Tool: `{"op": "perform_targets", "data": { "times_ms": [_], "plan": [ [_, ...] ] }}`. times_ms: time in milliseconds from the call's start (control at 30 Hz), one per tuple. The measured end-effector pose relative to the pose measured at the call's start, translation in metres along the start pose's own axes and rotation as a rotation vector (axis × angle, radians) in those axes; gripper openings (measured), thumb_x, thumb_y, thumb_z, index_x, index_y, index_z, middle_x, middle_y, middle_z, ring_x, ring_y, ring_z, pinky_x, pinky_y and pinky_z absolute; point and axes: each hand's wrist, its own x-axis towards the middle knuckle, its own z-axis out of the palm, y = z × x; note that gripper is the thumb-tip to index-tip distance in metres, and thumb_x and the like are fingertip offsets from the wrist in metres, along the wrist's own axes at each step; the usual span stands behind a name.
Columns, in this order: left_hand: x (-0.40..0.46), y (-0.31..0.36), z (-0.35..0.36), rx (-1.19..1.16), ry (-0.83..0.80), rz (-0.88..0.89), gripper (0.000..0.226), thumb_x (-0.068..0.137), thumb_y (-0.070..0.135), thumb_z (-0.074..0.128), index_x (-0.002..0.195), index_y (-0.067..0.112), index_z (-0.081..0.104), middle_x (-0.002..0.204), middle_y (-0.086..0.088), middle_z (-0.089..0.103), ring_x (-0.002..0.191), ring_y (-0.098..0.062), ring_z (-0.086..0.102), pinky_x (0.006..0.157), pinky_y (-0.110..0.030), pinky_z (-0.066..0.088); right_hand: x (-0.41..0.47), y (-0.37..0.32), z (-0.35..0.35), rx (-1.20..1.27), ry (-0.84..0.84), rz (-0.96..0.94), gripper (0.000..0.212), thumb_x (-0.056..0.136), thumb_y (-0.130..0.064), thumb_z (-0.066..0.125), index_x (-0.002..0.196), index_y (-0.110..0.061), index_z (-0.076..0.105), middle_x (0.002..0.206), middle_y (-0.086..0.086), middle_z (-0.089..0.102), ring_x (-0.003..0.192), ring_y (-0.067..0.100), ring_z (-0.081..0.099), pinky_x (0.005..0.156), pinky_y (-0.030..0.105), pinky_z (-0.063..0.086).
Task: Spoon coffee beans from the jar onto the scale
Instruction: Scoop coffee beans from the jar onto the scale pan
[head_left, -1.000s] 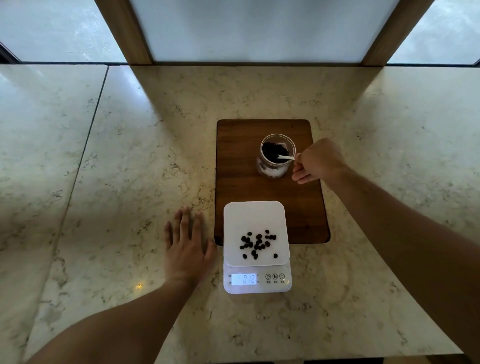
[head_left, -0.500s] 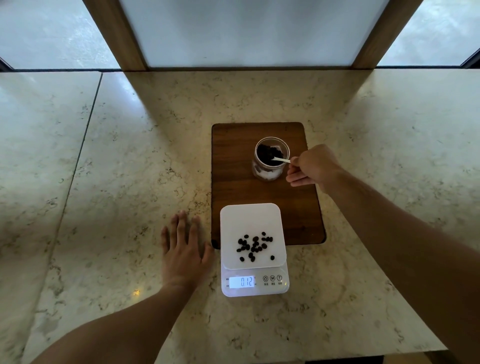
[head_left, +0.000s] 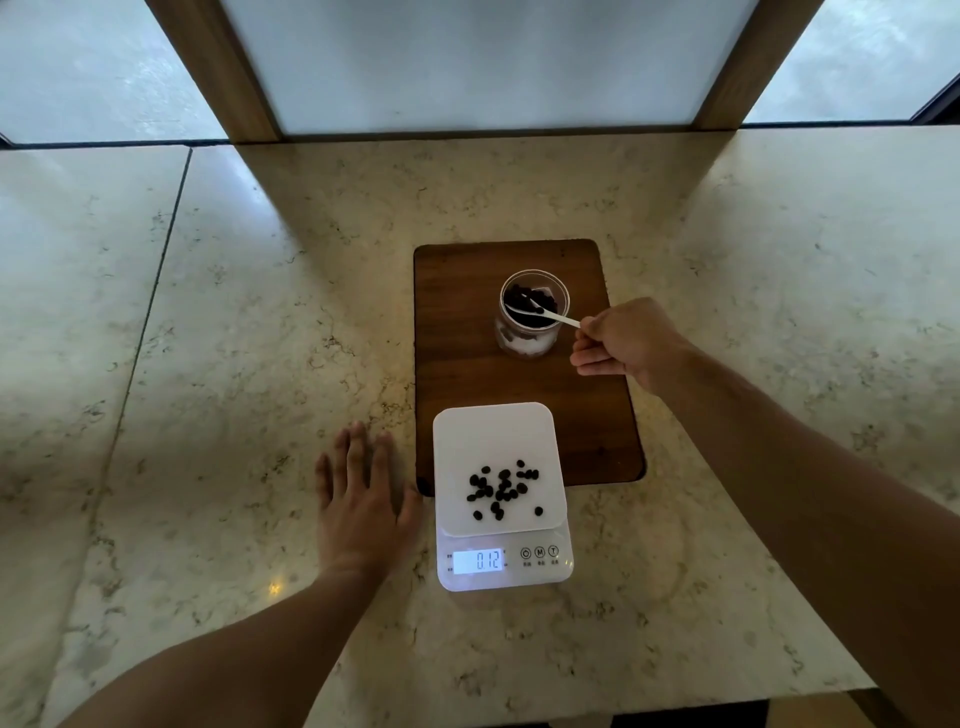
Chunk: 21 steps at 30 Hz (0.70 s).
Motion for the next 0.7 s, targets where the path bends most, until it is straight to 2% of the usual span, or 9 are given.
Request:
{"op": "perform_targets", "data": {
  "times_ms": [234,334,401,501,701],
  "plan": [
    [-0.001,0.000,0.000,-0.002,0.009,0.006,0.077,0.090,0.054,0.022,0.155,0.016,0.006,0.166,-0.012,-0.002,0.150,-0.023,-0.018,0.123,-0.049,-0.004,-0.007,0.001,-0.006,0.000,0.008,-0.025,0.026,0.102,-0.012,0.052,0.082,0.001,0.062,0.075,0.012,0.065,0.060,0.018,0.067,0.056,0.028,0.061],
    [-0.001,0.001,-0.001,0.011,0.002,0.003,0.077,0.090,0.054,0.021,0.155,0.016,0.004,0.166,-0.011,-0.004,0.150,-0.022,-0.019,0.123,-0.049,-0.004,-0.009,0.000,-0.006,-0.029,0.041,-0.056,0.030,0.102,-0.011,0.051,0.075,0.000,0.061,0.071,0.013,0.062,0.051,0.017,0.065,0.046,0.025,0.057],
    [-0.001,0.002,-0.002,0.009,0.003,0.004,0.077,0.090,0.054,0.020,0.155,0.016,0.005,0.166,-0.012,-0.003,0.150,-0.023,-0.019,0.122,-0.049,-0.005,-0.007,0.001,-0.006,-0.118,0.109,-0.140,0.027,0.100,-0.008,0.054,0.077,0.000,0.065,0.071,0.015,0.066,0.043,0.015,0.066,0.043,0.025,0.058],
    [-0.001,0.003,-0.003,-0.003,0.001,0.006,0.077,0.089,0.054,0.019,0.155,0.016,0.006,0.165,-0.012,-0.003,0.150,-0.023,-0.018,0.122,-0.049,-0.005,-0.003,0.001,-0.007,-0.258,0.207,-0.244,0.020,0.096,-0.010,0.059,0.081,-0.003,0.071,0.070,0.014,0.072,0.047,0.019,0.071,0.044,0.026,0.059],
    [-0.001,0.002,-0.001,0.009,-0.008,0.003,0.077,0.090,0.054,0.019,0.156,0.017,0.005,0.166,-0.012,-0.004,0.150,-0.023,-0.019,0.122,-0.050,-0.004,0.003,-0.001,-0.008,-0.324,0.227,-0.260,0.020,0.096,-0.013,0.061,0.084,-0.001,0.072,0.067,0.012,0.072,0.047,0.019,0.071,0.042,0.025,0.057]
  ]
}}
